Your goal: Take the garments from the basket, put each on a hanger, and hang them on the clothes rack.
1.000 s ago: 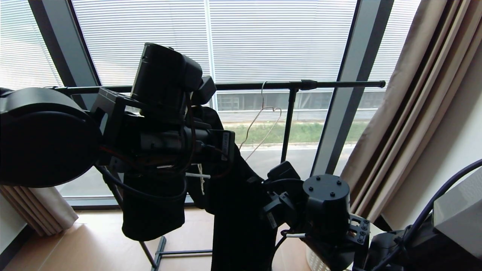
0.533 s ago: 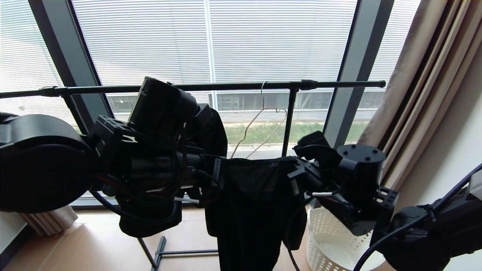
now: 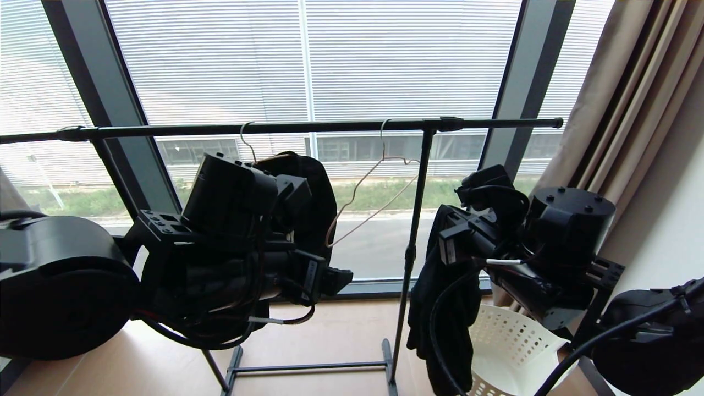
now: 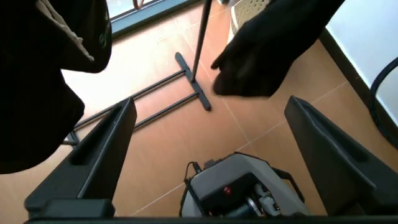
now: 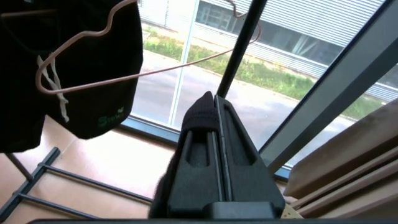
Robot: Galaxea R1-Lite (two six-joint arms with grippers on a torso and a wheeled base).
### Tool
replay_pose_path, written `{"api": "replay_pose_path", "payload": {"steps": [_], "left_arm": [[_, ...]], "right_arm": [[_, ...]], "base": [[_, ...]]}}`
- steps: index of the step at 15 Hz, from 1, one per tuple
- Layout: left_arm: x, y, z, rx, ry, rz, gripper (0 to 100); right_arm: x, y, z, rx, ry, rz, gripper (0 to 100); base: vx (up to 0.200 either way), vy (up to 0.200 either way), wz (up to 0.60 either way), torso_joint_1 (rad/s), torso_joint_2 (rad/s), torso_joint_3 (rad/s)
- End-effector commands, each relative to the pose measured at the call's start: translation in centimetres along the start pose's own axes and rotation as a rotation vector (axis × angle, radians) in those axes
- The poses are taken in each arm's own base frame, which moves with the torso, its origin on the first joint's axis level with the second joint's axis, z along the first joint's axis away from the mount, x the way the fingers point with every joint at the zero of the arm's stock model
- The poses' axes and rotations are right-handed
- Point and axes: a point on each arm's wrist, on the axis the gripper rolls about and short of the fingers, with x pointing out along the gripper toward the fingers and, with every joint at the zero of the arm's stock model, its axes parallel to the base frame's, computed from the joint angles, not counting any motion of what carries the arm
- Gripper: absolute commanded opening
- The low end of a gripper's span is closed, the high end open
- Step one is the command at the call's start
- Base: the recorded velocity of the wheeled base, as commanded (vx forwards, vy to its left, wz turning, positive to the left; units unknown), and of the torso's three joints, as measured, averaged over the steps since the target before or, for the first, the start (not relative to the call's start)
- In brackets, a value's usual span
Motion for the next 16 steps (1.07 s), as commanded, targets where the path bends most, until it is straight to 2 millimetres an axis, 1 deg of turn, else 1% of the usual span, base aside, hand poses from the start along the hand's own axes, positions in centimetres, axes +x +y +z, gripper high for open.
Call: {"api": "replay_pose_path", "payload": {"steps": [1, 2, 4, 6, 9, 12, 14, 16], "left_arm": [[0.5, 1.5, -0.4, 0.051, -0.029, -0.016, 100], [0.7, 2.3, -0.4, 0.103, -0.066, -0.037, 100], [1.8, 2.9, 0.0, 0.141, -0.121, -0.047, 100], [3.2, 2.8, 0.3, 0.144, -0.169, -0.048, 100], [4.5, 2.8, 0.3, 0.176, -0.177, -0.044, 100], [5.7, 2.8, 0.7, 0.183, -0.174, -0.043, 100], [6.6, 2.9, 0.9, 0.182, -0.173, -0.040, 100], [7.3, 2.8, 1.6, 0.182, -0.188, -0.033, 100]], "right_arm": [[-0.9, -1.2, 0.8, -0.007, -0.025, -0.023, 0], [-1.1, -1.6, 0.8, -0.019, -0.025, -0.028, 0], [-1.5, -2.2, 0.9, -0.034, -0.035, -0.008, 0], [-1.8, -2.5, 1.0, -0.036, -0.038, -0.009, 0], [-1.7, -2.5, 0.9, -0.037, -0.035, -0.008, 0], [-1.7, -2.5, 0.7, -0.040, -0.030, -0.009, 0], [-1.6, -3.0, 0.6, -0.070, -0.023, -0.027, 0], [-1.6, -3.4, 0.3, -0.090, -0.021, 0.002, 0]], "base": [[0.000, 0.000, 0.00, 0.000, 0.00, 0.000], [0.000, 0.000, 0.00, 0.000, 0.00, 0.000], [0.000, 0.000, 0.00, 0.000, 0.00, 0.000], [0.000, 0.000, 0.00, 0.000, 0.00, 0.000], [0.000, 0.000, 0.00, 0.000, 0.00, 0.000], [0.200, 0.000, 0.00, -0.001, 0.01, -0.001], [0.000, 0.000, 0.00, 0.000, 0.00, 0.000], [0.000, 0.000, 0.00, 0.000, 0.00, 0.000]]}}
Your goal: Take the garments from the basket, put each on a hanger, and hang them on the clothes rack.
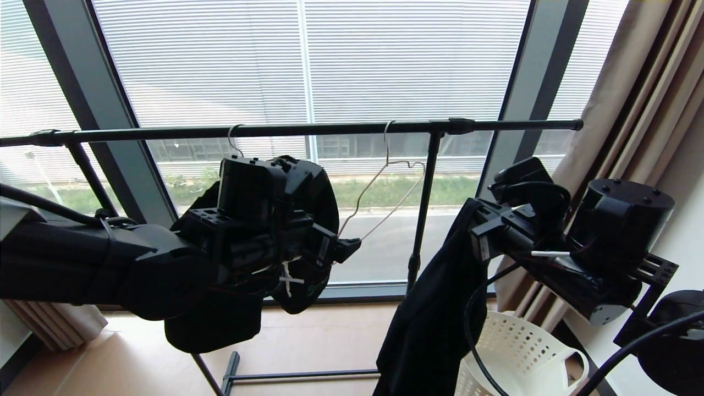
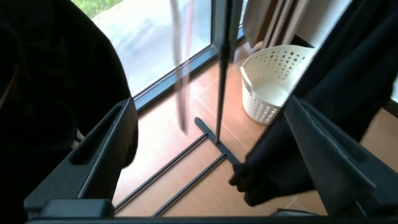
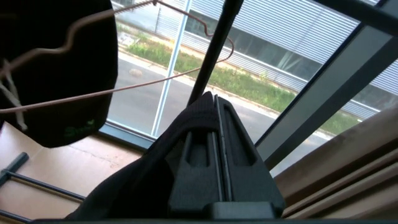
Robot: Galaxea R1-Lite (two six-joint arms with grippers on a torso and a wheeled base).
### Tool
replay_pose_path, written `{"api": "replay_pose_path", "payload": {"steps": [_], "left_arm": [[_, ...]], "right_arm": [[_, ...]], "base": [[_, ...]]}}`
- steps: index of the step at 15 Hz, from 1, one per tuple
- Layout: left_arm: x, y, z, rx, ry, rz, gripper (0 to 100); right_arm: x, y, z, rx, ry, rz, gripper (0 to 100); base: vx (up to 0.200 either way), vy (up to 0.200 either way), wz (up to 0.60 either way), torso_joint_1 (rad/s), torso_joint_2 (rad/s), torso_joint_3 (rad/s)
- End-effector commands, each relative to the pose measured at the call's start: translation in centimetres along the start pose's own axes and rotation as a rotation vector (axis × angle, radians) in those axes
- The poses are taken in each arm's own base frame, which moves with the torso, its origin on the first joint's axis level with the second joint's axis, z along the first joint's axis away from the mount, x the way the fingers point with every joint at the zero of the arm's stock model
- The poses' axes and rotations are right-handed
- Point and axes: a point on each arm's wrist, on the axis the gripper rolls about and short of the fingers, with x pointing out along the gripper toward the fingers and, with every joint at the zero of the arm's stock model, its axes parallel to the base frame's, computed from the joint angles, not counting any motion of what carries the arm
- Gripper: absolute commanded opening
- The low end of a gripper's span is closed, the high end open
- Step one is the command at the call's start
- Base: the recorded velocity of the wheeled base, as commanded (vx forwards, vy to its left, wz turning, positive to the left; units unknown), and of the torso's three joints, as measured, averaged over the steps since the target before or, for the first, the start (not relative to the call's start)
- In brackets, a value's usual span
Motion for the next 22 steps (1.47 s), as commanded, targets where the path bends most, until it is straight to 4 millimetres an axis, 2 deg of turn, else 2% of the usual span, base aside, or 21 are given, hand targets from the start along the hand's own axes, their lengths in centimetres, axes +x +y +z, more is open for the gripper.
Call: {"api": "replay_pose_path", "payload": {"steps": [1, 5, 8, 15, 17, 21, 22], "left_arm": [[1.3, 0.1, 0.0, 0.000, 0.002, 0.007, 100], [4.5, 0.4, 1.6, 0.000, -0.036, 0.053, 100], [6.8, 0.6, 1.8, -0.002, -0.029, 0.089, 100], [10.4, 0.8, 1.4, -0.007, -0.036, 0.141, 100], [11.1, 0.8, 1.4, -0.018, -0.045, 0.148, 100], [11.1, 0.8, 1.6, -0.018, -0.051, 0.148, 100], [11.1, 0.8, 1.6, -0.018, -0.050, 0.150, 0]], "right_arm": [[-0.1, -0.2, -0.1, -0.001, 0.002, -0.002, 0], [0.0, -0.2, -0.2, -0.003, 0.006, -0.001, 0], [0.0, -0.2, -0.3, -0.003, 0.005, 0.001, 0], [0.0, -0.1, -0.4, -0.004, 0.011, 0.002, 0], [0.0, -0.1, -0.5, -0.005, 0.013, 0.002, 0], [0.1, -0.1, -0.6, -0.006, 0.017, 0.004, 0], [0.1, -0.1, -0.6, -0.006, 0.017, 0.004, 0]], "base": [[0.000, 0.000, 0.00, 0.000, 0.00, 0.000], [0.000, 0.000, 0.00, 0.000, 0.00, 0.000], [0.000, 0.000, 0.00, 0.000, 0.00, 0.000], [0.000, 0.000, 0.00, 0.000, 0.00, 0.000], [0.000, 0.000, 0.00, 0.000, 0.00, 0.000], [0.000, 0.000, 0.00, 0.000, 0.00, 0.000], [0.000, 0.000, 0.00, 0.000, 0.00, 0.000]]}}
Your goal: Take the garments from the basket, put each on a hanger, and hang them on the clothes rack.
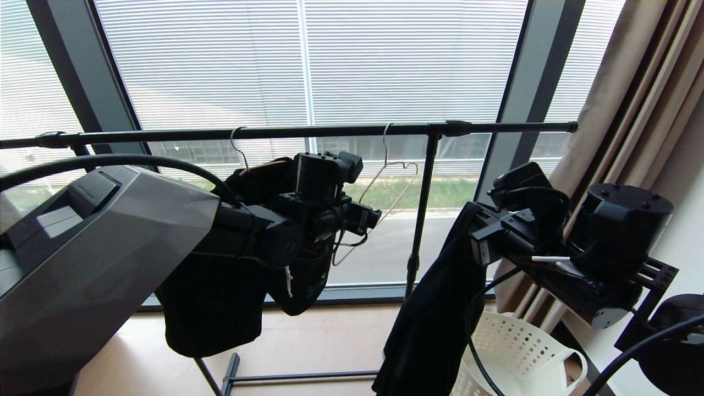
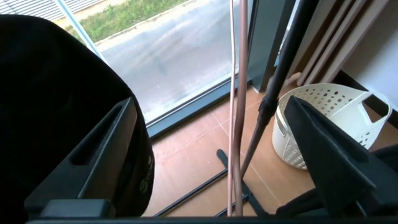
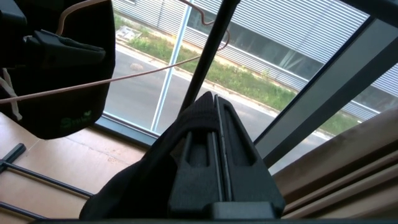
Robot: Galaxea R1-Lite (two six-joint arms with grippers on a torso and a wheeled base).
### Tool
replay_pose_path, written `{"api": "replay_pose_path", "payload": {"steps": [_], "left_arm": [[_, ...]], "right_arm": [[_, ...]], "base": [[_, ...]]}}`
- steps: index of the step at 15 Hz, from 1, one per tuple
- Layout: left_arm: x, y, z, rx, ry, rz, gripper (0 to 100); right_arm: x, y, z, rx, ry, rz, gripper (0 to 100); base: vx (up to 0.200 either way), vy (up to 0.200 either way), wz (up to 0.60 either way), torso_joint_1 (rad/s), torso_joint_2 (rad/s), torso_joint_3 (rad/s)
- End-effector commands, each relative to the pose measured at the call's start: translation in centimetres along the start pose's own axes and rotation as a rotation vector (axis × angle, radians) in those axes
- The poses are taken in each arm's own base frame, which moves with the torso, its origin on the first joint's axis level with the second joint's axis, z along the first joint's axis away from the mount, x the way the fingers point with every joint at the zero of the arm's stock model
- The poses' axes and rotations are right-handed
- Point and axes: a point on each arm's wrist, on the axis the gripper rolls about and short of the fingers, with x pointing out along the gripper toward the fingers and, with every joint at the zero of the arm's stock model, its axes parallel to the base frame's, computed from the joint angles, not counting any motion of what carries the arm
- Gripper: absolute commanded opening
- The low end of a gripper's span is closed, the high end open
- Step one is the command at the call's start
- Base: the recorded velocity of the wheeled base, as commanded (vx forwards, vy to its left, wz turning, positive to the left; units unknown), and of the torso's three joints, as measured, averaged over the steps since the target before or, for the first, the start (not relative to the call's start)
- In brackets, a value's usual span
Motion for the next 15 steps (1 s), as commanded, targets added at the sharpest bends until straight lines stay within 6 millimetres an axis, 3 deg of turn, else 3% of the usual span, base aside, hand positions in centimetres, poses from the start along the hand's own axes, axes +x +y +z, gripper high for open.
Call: {"api": "replay_pose_path", "payload": {"steps": [1, 9, 15], "left_arm": [[0.1, 0.0, -0.2, 0.000, 0.005, 0.001, 0], [0.0, 0.4, -0.1, -0.024, 0.002, 0.008, 0], [-1.1, 0.7, 1.3, -0.043, -0.039, 0.016, 0]], "right_arm": [[0.1, 0.1, -0.1, -0.001, 0.003, 0.001, 0], [0.1, 0.1, -0.1, -0.002, 0.004, 0.001, 0], [0.1, 0.1, -0.1, -0.002, 0.004, 0.001, 0]], "base": [[0.000, 0.000, 0.00, 0.000, 0.00, 0.000], [0.000, 0.000, 0.00, 0.000, 0.00, 0.000], [0.000, 0.000, 0.00, 0.000, 0.00, 0.000]]}}
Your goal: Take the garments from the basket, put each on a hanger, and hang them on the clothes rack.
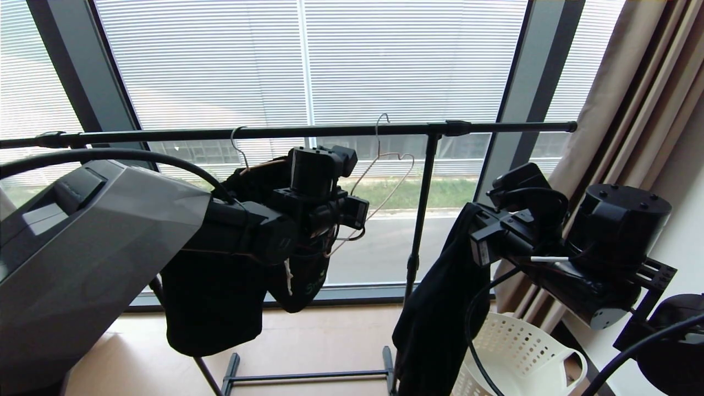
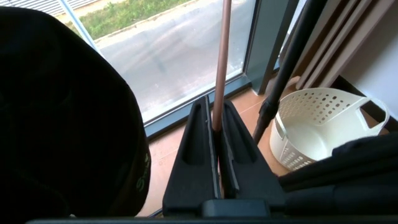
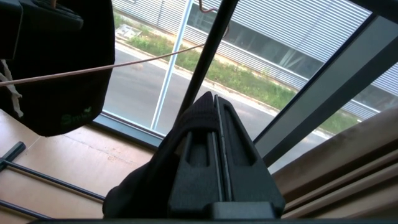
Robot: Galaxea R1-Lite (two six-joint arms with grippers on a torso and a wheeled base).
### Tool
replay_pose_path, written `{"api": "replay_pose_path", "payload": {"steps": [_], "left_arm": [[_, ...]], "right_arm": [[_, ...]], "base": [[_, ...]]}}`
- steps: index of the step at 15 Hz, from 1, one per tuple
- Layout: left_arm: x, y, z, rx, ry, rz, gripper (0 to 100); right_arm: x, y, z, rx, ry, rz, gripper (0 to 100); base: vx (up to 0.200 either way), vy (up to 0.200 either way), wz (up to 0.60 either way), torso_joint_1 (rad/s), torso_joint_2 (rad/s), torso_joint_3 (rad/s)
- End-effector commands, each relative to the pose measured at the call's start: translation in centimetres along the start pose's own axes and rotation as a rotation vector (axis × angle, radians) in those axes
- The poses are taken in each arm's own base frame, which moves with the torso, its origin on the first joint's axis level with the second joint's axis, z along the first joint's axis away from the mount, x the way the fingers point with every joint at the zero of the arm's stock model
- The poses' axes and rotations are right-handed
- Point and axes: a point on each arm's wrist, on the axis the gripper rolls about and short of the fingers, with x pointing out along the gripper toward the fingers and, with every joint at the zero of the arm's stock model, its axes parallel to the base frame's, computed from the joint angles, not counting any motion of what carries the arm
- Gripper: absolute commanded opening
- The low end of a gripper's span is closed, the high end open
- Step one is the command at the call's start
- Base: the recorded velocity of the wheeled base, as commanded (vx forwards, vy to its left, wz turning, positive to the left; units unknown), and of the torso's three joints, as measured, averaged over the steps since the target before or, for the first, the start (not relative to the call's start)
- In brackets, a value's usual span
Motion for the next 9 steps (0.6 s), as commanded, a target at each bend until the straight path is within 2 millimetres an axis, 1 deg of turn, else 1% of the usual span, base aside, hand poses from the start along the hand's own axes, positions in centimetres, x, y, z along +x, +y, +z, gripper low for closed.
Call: {"api": "replay_pose_path", "payload": {"steps": [1, 5, 9], "left_arm": [[-0.6, 0.1, 0.7, -0.003, -0.017, 0.001, 0], [-1.7, 0.2, 0.6, -0.013, -0.006, 0.001, 0], [-2.6, 0.3, 0.5, -0.020, -0.041, 0.001, 0]], "right_arm": [[0.0, 0.0, 0.0, -0.001, 0.001, 0.001, 0], [0.0, 0.0, 0.0, -0.001, 0.001, 0.001, 0], [0.0, 0.1, -0.1, -0.001, 0.002, 0.002, 0]], "base": [[0.000, 0.000, 0.00, 0.000, 0.00, 0.000], [0.000, 0.000, 0.00, 0.000, 0.00, 0.000], [0.000, 0.000, 0.00, 0.000, 0.00, 0.000]]}}
